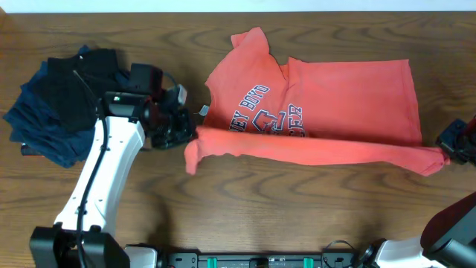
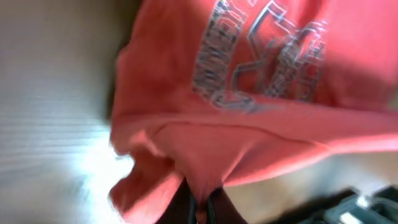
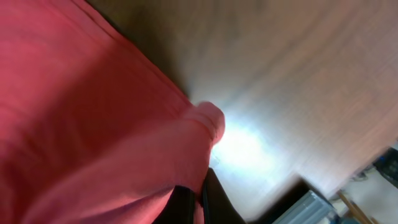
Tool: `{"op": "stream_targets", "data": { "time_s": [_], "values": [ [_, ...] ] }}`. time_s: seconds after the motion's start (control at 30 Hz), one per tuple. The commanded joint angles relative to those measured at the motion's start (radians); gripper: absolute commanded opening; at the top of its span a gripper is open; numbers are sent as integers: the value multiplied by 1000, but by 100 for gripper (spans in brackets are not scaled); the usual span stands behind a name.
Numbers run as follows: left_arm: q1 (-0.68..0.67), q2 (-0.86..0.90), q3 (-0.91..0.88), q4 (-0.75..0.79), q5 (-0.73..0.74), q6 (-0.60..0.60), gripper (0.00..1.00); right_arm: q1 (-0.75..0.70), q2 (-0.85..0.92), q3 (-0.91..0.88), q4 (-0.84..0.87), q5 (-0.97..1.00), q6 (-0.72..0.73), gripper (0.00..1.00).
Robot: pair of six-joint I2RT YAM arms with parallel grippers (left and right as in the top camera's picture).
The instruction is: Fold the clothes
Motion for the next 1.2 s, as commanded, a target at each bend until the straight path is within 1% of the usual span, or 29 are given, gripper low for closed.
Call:
{"op": "stream_targets", "data": {
  "time_s": [0.0, 0.23, 0.43, 0.53, 0.57, 0.63, 0.67, 0.73, 0.77, 0.8, 0.87, 0.9, 0.93, 1.0, 1.07, 1.17],
  "values": [
    [-18, 53, 11, 74, 71, -60, 6, -1, 44, 5, 43, -23, -17, 1],
    [-58, 171, 11, 235, 63, -79, 6, 41, 138, 5, 132, -26, -17, 1],
    [-58, 262, 11, 380, 35, -79, 6, 74, 203, 5, 206, -25, -16, 3],
    [-56, 276, 11, 462, 11, -79, 7, 74, 204, 6, 274, -25, -16, 9],
    [-54, 276, 11, 486, 6, -79, 15, 72, 199, 8, 290, -25, -16, 12],
    [-45, 267, 15, 513, 6, -79, 54, 67, 184, 11, 312, -26, -16, 20],
    [-38, 259, 21, 509, 8, -80, 73, 66, 175, 13, 313, -25, -16, 26],
    [-25, 236, 23, 478, 7, -79, 90, 63, 152, 17, 299, -25, -17, 53],
    [-15, 220, 23, 443, 7, -79, 93, 61, 140, 17, 286, -24, -18, 61],
    [-6, 207, 23, 402, 6, -78, 93, 60, 130, 17, 264, -25, -20, 64],
    [11, 183, 23, 291, 1, -63, 93, 60, 119, 17, 203, -25, -29, 62],
    [15, 178, 23, 235, -15, -60, 93, 60, 119, 16, 171, -26, -28, 59],
    [15, 178, 22, 174, -50, -60, 93, 60, 121, 9, 143, -25, -28, 56],
    [11, 182, 3, 107, -125, -60, 93, 64, 123, -19, 120, -30, -26, 53],
    [1, 186, -33, 105, -173, -59, 93, 67, 123, -68, 139, -35, -23, 52],
    [-14, 200, -91, 132, -178, -49, 91, 69, 123, -155, 206, -48, -24, 52]
  ]
}}
